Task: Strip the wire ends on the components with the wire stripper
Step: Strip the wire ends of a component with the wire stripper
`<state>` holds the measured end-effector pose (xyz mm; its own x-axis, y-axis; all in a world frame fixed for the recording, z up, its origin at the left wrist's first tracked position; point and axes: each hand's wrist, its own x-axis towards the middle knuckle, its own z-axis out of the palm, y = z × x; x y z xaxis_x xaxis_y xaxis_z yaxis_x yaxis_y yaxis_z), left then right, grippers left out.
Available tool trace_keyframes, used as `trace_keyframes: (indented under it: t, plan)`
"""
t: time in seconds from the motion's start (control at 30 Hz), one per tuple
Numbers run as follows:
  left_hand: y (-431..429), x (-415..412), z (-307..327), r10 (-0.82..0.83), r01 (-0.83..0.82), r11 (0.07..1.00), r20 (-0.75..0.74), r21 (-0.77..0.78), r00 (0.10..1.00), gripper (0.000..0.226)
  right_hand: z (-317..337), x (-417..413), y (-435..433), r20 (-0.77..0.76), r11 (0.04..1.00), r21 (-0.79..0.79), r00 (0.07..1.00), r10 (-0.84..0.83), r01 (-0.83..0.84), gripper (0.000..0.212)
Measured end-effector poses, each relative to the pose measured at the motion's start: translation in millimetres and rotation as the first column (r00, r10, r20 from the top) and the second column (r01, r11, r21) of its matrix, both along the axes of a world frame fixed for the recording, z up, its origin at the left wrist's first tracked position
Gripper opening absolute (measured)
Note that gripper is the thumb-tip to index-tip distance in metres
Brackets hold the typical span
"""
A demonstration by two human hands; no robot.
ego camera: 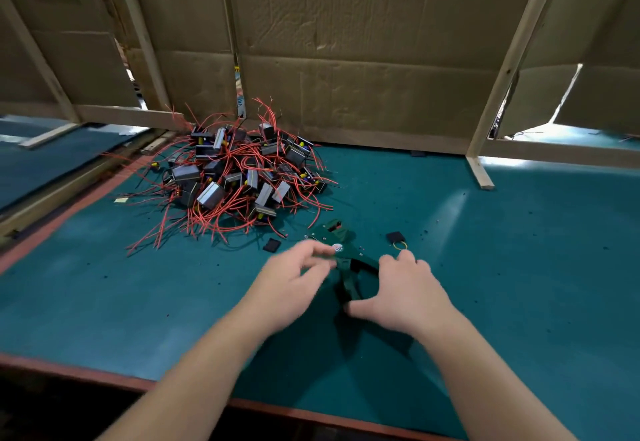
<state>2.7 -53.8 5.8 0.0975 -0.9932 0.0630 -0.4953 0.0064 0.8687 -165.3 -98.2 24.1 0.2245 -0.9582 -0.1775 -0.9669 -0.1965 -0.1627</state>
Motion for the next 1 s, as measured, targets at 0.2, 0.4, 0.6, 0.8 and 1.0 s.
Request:
trace_keyframes:
  t: [0.2,0.4,0.6,0.8,1.0]
  plan:
    - [-62,46,41,0.293,-0.127,0.946,0.626,-0.297,0.723,0.032,29,-13,-31,0.069,0.966,0.252,0.997,0.042,-0.058,0.048]
    - [-106,61,44,0.287,0.017,0.949,0.889,-0.314,0.358,0.045,35,-42,-48,0.476,0.861,0.504,0.852,-0.22,-0.059,0.031]
    - [-139,61,33,0.208,-0.001,0.978,0.976,-0.209,0.065,0.038,26,-78,-64,0.666,0.596,0.724,0.576,-0.475,-0.346,0.068]
    - [-146,62,42,0.296,-0.102,0.953,0.949,-0.286,0.104,0.013,-5,-70,-60,0.765,0.557,0.614,0.249,-0.594,-0.559,0.073]
    - [-135,57,112,0.666,-0.295,0.619,0.287,-0.728,0.688,0.015,-10,-63,-62,0.772,0.673,0.472,-0.101,-0.627,-0.57,0.061]
